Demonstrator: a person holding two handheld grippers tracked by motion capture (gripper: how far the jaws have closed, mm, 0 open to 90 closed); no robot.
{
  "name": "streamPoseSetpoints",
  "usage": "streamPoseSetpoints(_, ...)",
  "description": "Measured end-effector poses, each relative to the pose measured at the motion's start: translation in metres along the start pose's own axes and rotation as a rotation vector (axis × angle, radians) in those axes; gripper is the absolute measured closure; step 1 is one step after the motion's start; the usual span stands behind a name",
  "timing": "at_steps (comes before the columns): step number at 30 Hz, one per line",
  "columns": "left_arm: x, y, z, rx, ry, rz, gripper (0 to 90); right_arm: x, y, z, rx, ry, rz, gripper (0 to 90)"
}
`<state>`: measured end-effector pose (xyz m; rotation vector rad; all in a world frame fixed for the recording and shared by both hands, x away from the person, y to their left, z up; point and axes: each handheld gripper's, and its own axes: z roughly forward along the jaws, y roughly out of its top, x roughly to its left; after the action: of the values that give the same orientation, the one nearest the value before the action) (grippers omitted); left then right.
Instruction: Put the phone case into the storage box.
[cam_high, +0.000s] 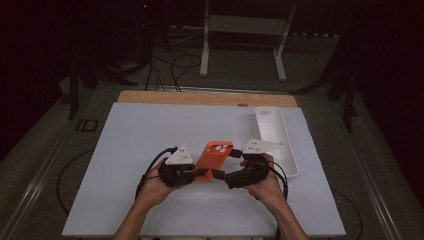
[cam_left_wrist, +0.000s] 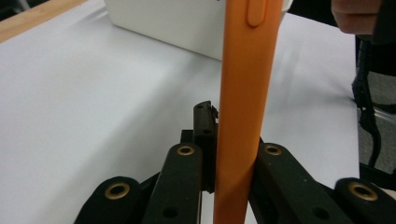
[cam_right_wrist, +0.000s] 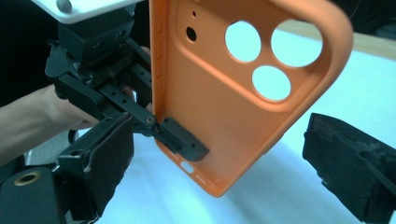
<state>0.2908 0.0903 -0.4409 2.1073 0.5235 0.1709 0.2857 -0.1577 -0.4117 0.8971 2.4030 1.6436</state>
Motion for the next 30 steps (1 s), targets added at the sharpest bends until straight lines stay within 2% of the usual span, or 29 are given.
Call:
streamPoseSetpoints(11,0.0008,0.0003,-0.0023,-0.023,0.067,-0.024,85.7,-0.0003,0.0011,-0.0034,-0.038,-0.029,0.033,8.8)
streamPoseSetpoints(17,0.0012,0.0001,-0.0023,-0.038,0.104,-0.045,85.7,-0.0015,0.0016,-0.0039,-0.044,-0.06,0.044,8.9)
streamPoseSetpoints(30,-0.0032,-0.0003,0.0033,-0.042,0.154,-0.057,85.6,-0.0037,0.0022,-0.0041,-0.082,-0.119,0.06,8.9)
